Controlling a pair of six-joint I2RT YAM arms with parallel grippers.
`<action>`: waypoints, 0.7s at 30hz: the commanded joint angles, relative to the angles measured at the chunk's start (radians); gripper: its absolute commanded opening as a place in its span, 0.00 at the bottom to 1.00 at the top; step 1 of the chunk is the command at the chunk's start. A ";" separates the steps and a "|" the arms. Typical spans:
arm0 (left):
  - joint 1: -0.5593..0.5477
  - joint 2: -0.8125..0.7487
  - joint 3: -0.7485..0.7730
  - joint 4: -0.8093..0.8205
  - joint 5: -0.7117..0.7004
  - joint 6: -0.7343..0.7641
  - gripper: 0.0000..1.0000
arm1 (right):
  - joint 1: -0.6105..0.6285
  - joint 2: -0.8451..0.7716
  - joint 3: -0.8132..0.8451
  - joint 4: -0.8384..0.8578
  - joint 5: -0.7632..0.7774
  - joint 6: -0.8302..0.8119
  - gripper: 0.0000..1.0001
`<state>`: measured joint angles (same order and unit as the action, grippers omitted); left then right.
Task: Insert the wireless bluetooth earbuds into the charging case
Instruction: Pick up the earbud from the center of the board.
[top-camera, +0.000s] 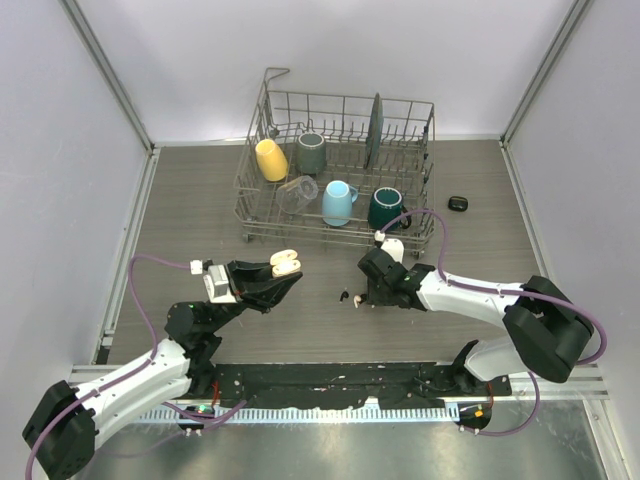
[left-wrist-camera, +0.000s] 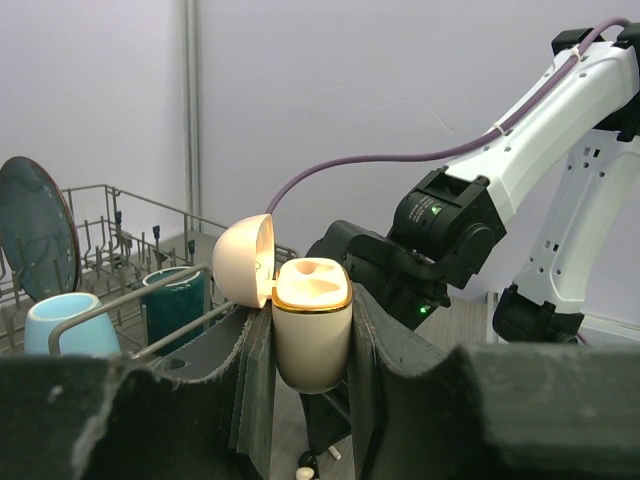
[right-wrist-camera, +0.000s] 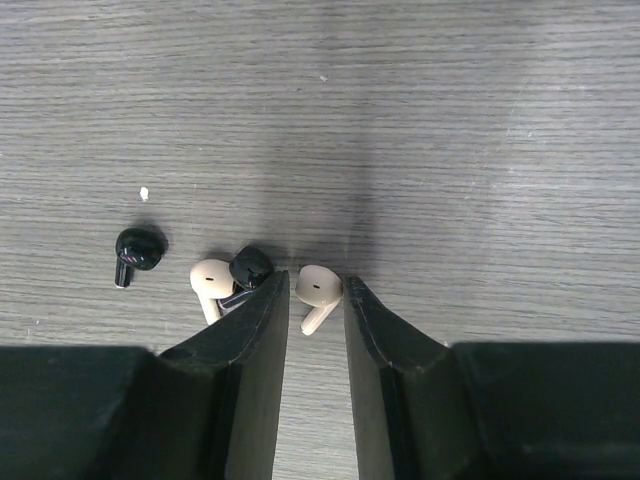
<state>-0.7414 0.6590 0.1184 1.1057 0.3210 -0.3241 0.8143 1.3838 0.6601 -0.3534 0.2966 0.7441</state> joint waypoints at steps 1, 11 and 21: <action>-0.004 -0.006 -0.003 0.037 -0.016 0.025 0.00 | -0.018 0.012 -0.002 -0.015 0.029 0.037 0.34; -0.003 -0.006 -0.005 0.036 -0.016 0.025 0.00 | -0.017 0.018 0.001 -0.032 0.041 0.020 0.34; -0.004 -0.007 -0.010 0.036 -0.019 0.025 0.00 | -0.017 0.020 -0.020 -0.007 0.026 0.034 0.27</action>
<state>-0.7414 0.6586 0.1127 1.1057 0.3206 -0.3237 0.8143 1.3922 0.6586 -0.3733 0.3141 0.7483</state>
